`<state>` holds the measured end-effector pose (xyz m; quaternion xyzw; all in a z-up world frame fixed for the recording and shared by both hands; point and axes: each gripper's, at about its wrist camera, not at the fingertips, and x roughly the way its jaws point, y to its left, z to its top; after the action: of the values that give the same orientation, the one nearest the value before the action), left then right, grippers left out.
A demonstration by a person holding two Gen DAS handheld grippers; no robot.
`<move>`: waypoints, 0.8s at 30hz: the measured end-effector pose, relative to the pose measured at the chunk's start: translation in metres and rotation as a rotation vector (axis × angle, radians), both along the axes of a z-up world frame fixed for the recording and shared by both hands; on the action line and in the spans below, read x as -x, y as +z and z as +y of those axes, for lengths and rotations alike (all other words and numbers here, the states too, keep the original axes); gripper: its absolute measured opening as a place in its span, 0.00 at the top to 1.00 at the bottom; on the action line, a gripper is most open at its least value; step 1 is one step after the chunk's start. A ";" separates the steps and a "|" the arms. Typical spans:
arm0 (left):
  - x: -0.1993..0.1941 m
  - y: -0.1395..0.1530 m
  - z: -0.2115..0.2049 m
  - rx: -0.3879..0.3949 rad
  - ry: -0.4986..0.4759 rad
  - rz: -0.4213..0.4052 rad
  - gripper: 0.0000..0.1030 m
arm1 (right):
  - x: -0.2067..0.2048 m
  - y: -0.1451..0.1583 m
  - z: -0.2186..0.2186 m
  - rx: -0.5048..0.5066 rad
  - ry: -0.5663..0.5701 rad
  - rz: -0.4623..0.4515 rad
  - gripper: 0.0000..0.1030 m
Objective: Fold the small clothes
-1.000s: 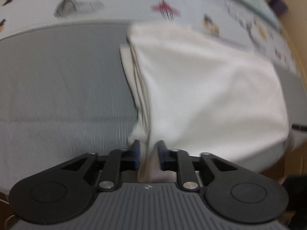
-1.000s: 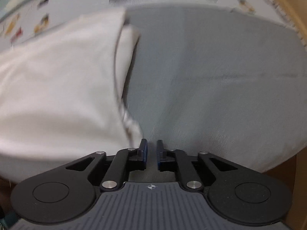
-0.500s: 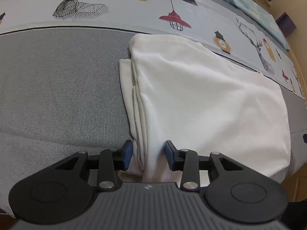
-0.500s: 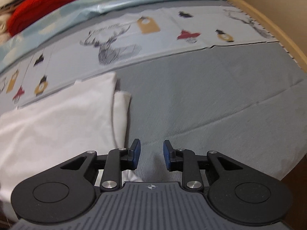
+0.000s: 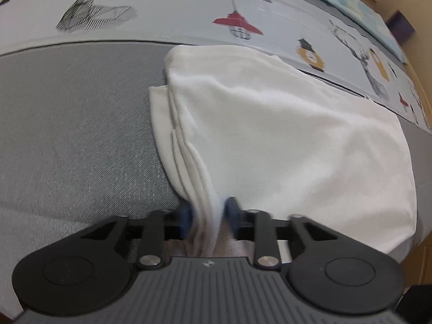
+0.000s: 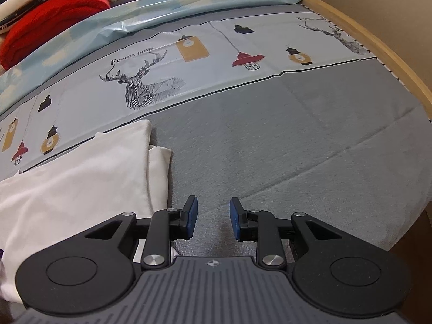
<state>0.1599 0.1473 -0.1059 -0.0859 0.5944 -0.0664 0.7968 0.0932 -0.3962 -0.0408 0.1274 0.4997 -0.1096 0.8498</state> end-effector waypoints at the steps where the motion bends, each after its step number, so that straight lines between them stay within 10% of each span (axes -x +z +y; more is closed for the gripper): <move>1: 0.001 0.002 0.001 0.001 -0.001 -0.009 0.85 | 0.001 0.001 0.000 -0.001 -0.006 -0.003 0.74; 6: 0.012 0.020 0.016 -0.023 0.051 -0.081 0.88 | 0.000 0.004 0.002 -0.040 -0.059 -0.016 0.74; 15: 0.034 0.041 0.051 -0.469 0.083 -0.034 0.88 | -0.017 0.007 0.039 -0.135 -0.053 -0.058 0.74; 17: 0.035 0.051 0.044 -0.436 0.084 -0.059 0.88 | -0.020 0.008 0.049 -0.144 -0.027 -0.067 0.74; 24: 0.028 0.094 -0.017 0.064 0.070 -0.132 0.89 | -0.016 0.015 0.049 -0.171 0.013 -0.092 0.74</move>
<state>0.1316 0.1308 -0.0122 -0.1277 0.5346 -0.0630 0.8330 0.1091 -0.3474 -0.0262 0.2012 0.4683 -0.0548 0.8586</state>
